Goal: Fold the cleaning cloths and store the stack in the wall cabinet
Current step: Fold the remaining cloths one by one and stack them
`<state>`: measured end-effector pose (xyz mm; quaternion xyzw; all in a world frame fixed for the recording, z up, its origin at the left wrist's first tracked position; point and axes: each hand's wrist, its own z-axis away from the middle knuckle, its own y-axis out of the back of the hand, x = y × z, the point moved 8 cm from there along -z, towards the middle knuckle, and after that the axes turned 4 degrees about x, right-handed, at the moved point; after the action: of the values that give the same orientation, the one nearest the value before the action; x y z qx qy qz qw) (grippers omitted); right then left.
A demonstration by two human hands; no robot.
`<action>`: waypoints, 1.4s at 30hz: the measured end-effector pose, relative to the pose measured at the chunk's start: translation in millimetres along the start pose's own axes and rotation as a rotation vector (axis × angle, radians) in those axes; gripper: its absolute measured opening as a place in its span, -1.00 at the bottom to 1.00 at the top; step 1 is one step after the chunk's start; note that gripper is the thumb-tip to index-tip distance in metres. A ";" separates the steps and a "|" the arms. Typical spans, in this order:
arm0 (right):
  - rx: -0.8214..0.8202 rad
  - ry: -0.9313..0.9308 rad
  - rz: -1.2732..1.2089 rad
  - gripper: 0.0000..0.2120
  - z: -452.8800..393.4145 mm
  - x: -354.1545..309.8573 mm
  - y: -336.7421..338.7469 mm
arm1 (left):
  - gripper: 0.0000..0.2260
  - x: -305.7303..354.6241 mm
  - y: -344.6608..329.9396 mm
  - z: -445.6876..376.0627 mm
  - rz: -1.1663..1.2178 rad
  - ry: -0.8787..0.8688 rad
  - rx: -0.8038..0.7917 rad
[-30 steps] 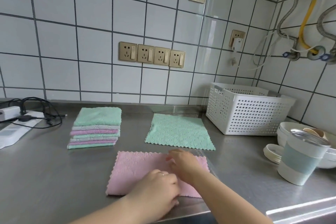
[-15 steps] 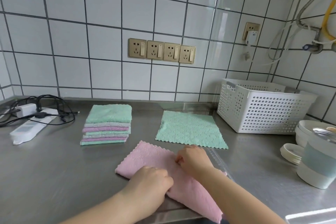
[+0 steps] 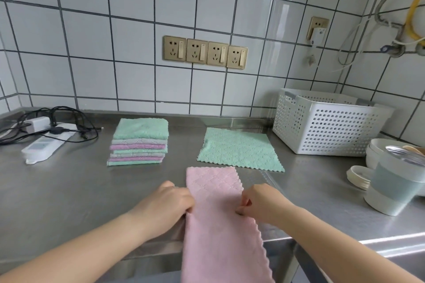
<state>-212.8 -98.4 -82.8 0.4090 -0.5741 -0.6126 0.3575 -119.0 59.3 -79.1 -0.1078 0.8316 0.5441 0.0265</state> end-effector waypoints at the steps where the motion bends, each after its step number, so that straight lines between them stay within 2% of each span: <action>1: -0.010 0.003 -0.010 -0.76 4.7 -0.6 -0.4 | -0.80 -0.6 0.9 0.1 0.005 -0.001 -0.006; 3: -0.002 0.020 -0.009 -0.78 12.1 -1.7 1.2 | -0.81 -2.3 1.5 0.2 0.041 0.002 -0.016; 6: 0.109 0.177 0.014 -0.77 25.3 -2.4 9.6 | -0.76 -6.3 0.1 4.5 0.118 -0.009 -0.035; 8: 0.135 0.290 0.008 -0.60 41.6 0.0 7.2 | -0.61 -1.7 -0.5 12.5 0.248 -0.027 -0.130; 10: 0.093 0.387 0.045 -0.41 58.9 1.9 -4.3 | -0.50 7.8 -0.6 24.4 0.329 -0.056 -0.247; 14: 0.009 0.472 0.172 -0.28 77.1 3.0 -31.5 | -0.41 23.2 -8.3 45.8 0.236 -0.106 -0.399; 16: 0.136 0.504 0.215 -0.31 77.2 -1.4 -32.7 | -0.38 30.9 -6.4 49.6 0.139 -0.178 -0.292; 18: 0.284 0.530 0.171 -0.41 76.5 -7.3 -27.6 | -0.43 29.9 -7.4 48.5 0.043 -0.173 -0.212; 19: 0.297 0.515 0.066 -0.46 74.4 -8.4 -23.5 | -0.48 29.0 -4.5 45.4 0.044 -0.161 -0.150; 21: 0.264 0.389 -0.190 -0.55 67.7 -3.7 -15.3 | -0.61 23.0 -0.2 39.0 0.253 -0.066 -0.116; 23: 0.268 0.173 -0.401 -0.75 60.3 7.7 -6.5 | -0.70 8.8 5.3 29.6 0.566 0.183 -0.095; 25: 0.337 0.014 -0.536 -0.71 54.4 14.8 3.3 | -0.66 -3.8 9.7 18.0 0.767 0.411 0.015; 28: 0.385 -0.115 -0.686 -0.66 41.0 17.5 8.3 | -0.62 -16.9 2.5 3.2 0.981 0.650 0.163; 32: 0.335 -0.314 -0.722 -0.65 15.3 30.2 -2.5 | -0.77 -14.2 -10.0 -13.2 1.222 0.805 0.208; 34: 0.242 -0.363 -0.637 -0.65 5.4 32.5 -9.2 | -0.52 -5.6 -12.5 -16.3 1.221 0.808 0.168; 35: 0.200 -0.378 -0.597 -0.66 1.7 33.3 -11.1 | -0.46 -4.3 -17.0 -18.1 1.168 0.787 0.131; 39: 0.131 -0.423 -0.516 -0.63 -7.8 33.5 -14.8 | -0.58 -7.4 -34.6 -20.2 0.971 0.759 -0.011; 42: 0.125 -0.409 -0.408 -0.60 -15.7 31.1 -16.3 | -0.53 -11.6 -38.2 -23.9 0.931 0.793 -0.053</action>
<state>-210.7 -131.6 -102.0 0.4051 -0.5770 -0.7049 0.0779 -98.0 24.7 -101.8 0.0722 0.7240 0.4376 -0.5282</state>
